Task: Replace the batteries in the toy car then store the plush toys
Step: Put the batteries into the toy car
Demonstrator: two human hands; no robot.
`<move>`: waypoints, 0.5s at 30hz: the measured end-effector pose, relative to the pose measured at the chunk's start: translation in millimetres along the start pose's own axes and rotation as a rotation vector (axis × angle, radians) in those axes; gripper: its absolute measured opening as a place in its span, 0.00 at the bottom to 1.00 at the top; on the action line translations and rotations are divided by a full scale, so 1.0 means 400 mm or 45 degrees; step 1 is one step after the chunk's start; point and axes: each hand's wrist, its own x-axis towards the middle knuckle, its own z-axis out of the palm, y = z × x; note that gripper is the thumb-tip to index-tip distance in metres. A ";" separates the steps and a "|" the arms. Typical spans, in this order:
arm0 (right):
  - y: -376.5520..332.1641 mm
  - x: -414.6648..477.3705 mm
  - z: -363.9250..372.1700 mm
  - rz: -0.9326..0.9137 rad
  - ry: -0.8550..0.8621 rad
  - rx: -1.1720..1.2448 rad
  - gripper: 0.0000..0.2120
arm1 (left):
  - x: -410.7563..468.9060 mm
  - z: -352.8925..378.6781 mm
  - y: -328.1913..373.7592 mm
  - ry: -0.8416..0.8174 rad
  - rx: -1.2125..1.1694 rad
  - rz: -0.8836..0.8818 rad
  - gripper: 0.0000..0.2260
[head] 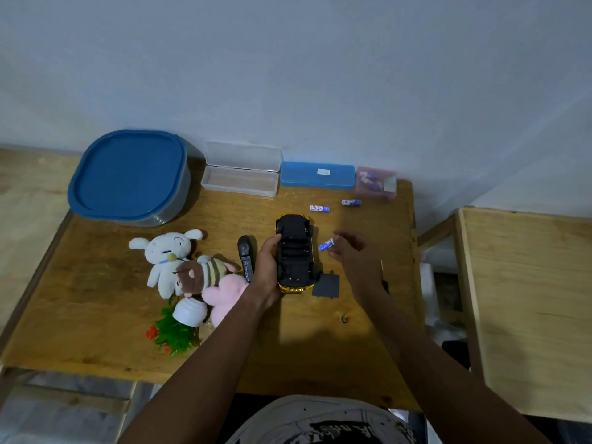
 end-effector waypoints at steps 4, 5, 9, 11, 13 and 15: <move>-0.020 -0.021 -0.015 0.011 -0.110 0.103 0.06 | -0.019 0.012 -0.004 -0.032 -0.014 0.032 0.22; -0.023 -0.024 -0.017 0.009 -0.130 0.113 0.06 | -0.025 0.018 -0.004 -0.031 -0.023 0.035 0.22; -0.033 -0.037 -0.032 -0.013 -0.175 0.127 0.05 | -0.043 0.040 -0.006 -0.021 -0.094 0.033 0.20; -0.039 -0.043 -0.032 -0.047 -0.200 0.056 0.06 | -0.047 0.048 -0.006 0.007 -0.095 0.039 0.20; -0.050 -0.052 -0.023 -0.087 -0.226 -0.032 0.06 | -0.050 0.056 -0.005 0.018 -0.079 0.045 0.19; -0.056 -0.060 -0.013 -0.182 -0.262 -0.190 0.07 | -0.054 0.064 -0.003 0.016 -0.056 0.042 0.20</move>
